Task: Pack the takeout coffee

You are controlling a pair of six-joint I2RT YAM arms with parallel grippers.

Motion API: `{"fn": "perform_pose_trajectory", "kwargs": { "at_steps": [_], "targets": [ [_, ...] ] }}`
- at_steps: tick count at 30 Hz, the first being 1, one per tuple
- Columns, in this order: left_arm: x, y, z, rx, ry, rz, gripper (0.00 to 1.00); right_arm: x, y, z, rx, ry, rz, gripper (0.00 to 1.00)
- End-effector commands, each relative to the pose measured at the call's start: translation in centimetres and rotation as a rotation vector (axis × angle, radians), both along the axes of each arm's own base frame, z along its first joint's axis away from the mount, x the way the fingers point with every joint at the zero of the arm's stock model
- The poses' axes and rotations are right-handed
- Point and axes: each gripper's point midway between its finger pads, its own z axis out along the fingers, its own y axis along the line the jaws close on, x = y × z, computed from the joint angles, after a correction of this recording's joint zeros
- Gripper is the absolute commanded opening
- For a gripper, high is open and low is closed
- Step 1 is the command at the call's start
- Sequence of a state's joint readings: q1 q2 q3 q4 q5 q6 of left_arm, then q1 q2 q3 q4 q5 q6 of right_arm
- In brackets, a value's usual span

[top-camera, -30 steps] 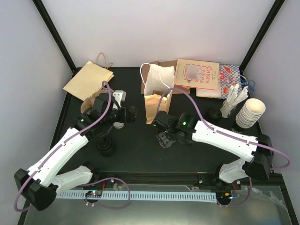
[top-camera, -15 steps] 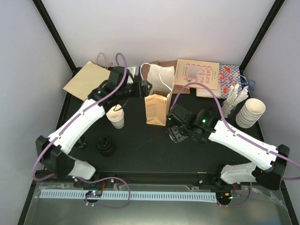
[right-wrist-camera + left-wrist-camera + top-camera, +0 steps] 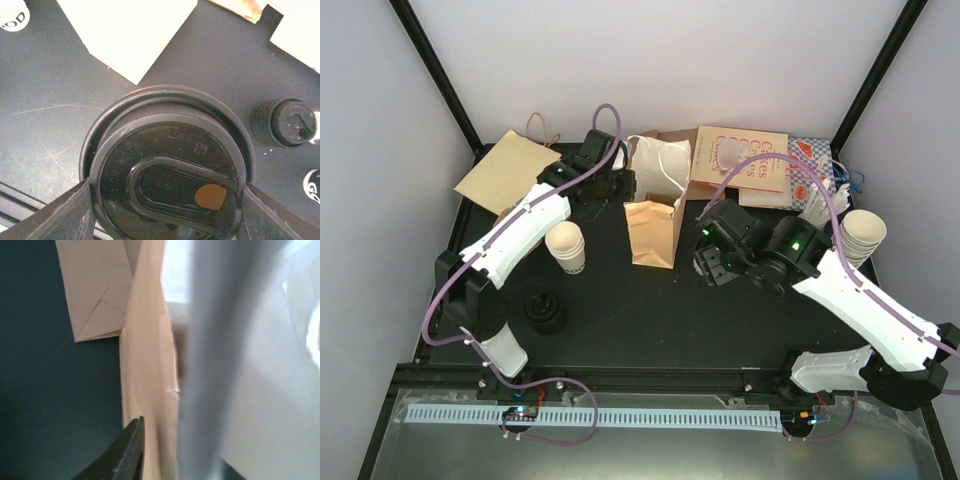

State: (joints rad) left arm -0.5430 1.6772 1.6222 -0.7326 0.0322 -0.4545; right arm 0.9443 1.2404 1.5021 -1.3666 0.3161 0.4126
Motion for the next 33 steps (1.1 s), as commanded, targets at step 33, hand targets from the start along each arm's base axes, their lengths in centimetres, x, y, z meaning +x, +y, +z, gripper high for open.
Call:
{"fn": "perform_pose_trajectory", "kwargs": {
  "at_steps": [33],
  "targets": [
    [-9.1, 1.9, 3.3, 0.495, -0.413, -0.308, 0.02, 1.2, -3.5, 14.3, 0.206, -0.379, -0.060, 0.70]
  ]
}}
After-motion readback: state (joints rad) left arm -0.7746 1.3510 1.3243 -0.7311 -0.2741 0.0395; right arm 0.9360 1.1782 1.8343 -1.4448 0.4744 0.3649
